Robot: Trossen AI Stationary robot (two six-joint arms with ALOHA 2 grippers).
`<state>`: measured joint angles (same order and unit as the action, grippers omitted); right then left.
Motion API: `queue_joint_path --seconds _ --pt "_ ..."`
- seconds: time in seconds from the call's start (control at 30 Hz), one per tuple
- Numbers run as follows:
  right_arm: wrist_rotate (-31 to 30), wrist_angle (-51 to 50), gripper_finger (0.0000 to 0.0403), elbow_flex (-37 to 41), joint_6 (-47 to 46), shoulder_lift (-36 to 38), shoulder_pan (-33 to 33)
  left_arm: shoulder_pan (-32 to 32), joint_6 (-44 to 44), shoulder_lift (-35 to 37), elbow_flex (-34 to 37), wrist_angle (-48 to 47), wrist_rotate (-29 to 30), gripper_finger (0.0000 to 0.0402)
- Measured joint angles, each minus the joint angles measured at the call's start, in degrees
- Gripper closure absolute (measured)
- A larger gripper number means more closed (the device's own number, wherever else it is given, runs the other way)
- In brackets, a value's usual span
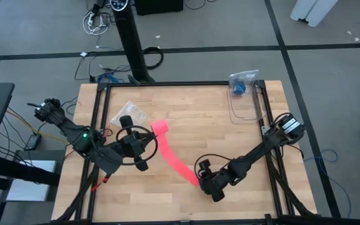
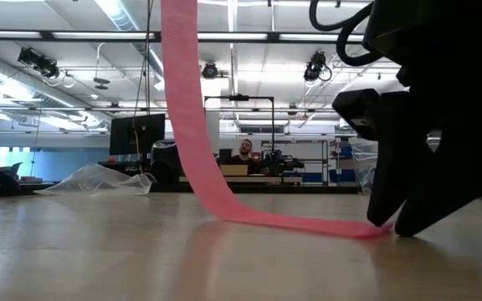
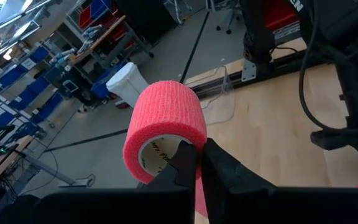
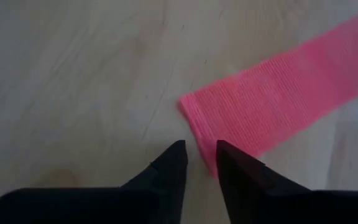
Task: Roll bandage
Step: Roll the pink bandage
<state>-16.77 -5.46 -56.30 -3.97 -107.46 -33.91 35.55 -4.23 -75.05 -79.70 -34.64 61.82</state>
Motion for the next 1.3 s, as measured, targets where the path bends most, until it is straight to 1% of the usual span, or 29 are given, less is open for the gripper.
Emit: queue_joint_path --seconds 0.07,0.13,0.2,0.27,0.37,0.5,0.67,0.73,0.9,1.07,1.2,1.3 --pt "-0.8 0.3 0.0340 0.0 0.3 -0.1 0.1 0.0 0.0 0.0 0.0 0.0 0.0 0.0389" --pt "-2.1 0.3 0.0377 0.0 1.2 0.1 0.1 0.0 0.0 0.0 0.0 -0.1 0.0 0.0389" --pt "-3.4 0.1 0.0395 0.1 2.3 0.5 0.2 0.0 0.0 0.0 0.0 -0.3 0.0 0.0389" --pt "-3.6 -0.7 0.0395 -0.7 2.1 1.0 0.3 0.0 0.9 0.0 0.0 -1.5 0.3 0.0389" --pt "-4.3 -4.7 0.0400 -4.5 1.7 2.1 -0.9 0.2 6.2 0.0 0.0 -6.5 2.1 0.0389" --pt "-8.7 -12.9 0.0401 -12.3 1.7 3.1 -4.4 0.9 12.6 0.1 2.8 -11.1 4.6 0.0389" --pt "-16.2 -22.4 0.0401 -23.9 1.8 4.4 -8.4 2.1 18.3 0.1 8.5 -12.3 6.1 0.0389" --pt "-18.0 -25.8 0.0401 -28.7 1.7 4.5 -9.7 2.4 20.6 0.1 10.9 -12.4 6.1 0.0389" --pt "-25.8 -32.7 0.0402 -40.0 2.1 4.6 -12.5 3.3 25.5 0.1 17.1 -9.7 6.1 0.0389" --pt "-34.1 -37.5 0.0402 -49.3 5.1 4.6 -13.4 5.1 28.3 0.1 22.3 -5.1 5.7 0.0389" --pt "-40.0 -38.2 0.0402 -55.4 10.8 4.6 -12.9 6.2 28.4 0.1 25.6 0.0 5.3 0.0389" --pt "-42.6 -37.2 0.0403 -59.2 17.4 4.6 -12.1 6.6 28.4 0.1 27.2 2.3 3.7 0.0389"
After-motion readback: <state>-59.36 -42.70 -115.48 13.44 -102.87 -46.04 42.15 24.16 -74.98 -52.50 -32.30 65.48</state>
